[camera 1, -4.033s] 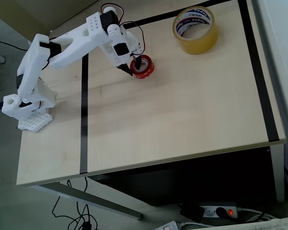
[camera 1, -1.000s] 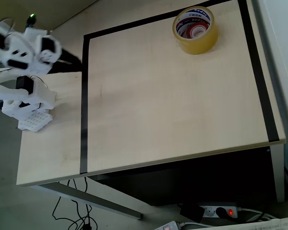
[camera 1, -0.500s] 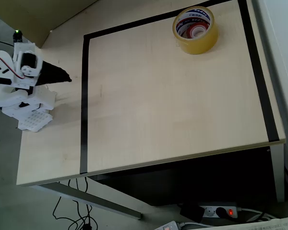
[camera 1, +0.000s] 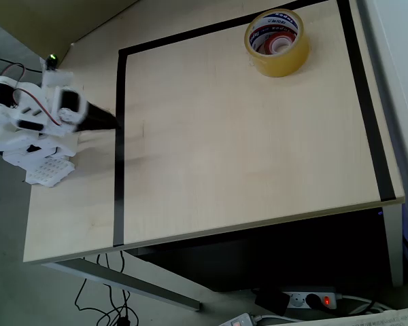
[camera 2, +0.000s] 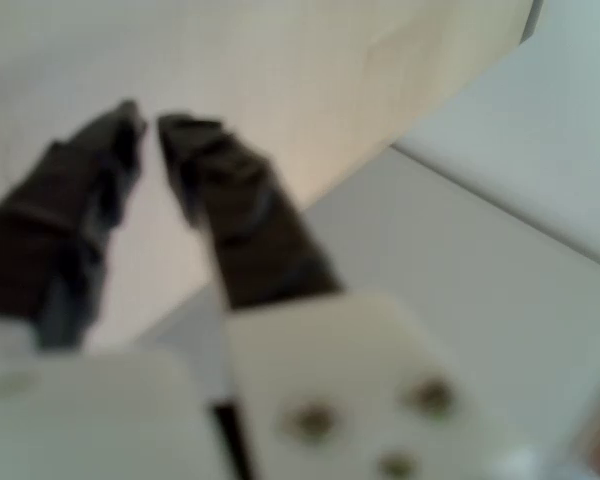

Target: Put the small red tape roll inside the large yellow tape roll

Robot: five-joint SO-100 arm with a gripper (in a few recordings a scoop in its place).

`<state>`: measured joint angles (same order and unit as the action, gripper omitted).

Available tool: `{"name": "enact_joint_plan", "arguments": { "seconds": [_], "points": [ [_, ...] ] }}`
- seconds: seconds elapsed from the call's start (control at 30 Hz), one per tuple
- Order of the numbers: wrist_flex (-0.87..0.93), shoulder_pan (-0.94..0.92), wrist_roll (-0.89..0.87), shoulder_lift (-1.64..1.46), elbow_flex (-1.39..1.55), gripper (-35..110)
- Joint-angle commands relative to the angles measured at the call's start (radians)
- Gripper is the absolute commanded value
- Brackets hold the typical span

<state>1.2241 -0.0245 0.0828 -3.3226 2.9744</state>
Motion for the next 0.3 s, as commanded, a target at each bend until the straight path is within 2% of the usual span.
{"name": "enact_joint_plan", "arguments": {
  "seconds": [0.0,0.27],
  "points": [
    [0.018,-0.026,-0.052,-0.012,0.144,0],
    [0.015,-0.023,-0.067,-0.012,0.144,0]
  ]
}}
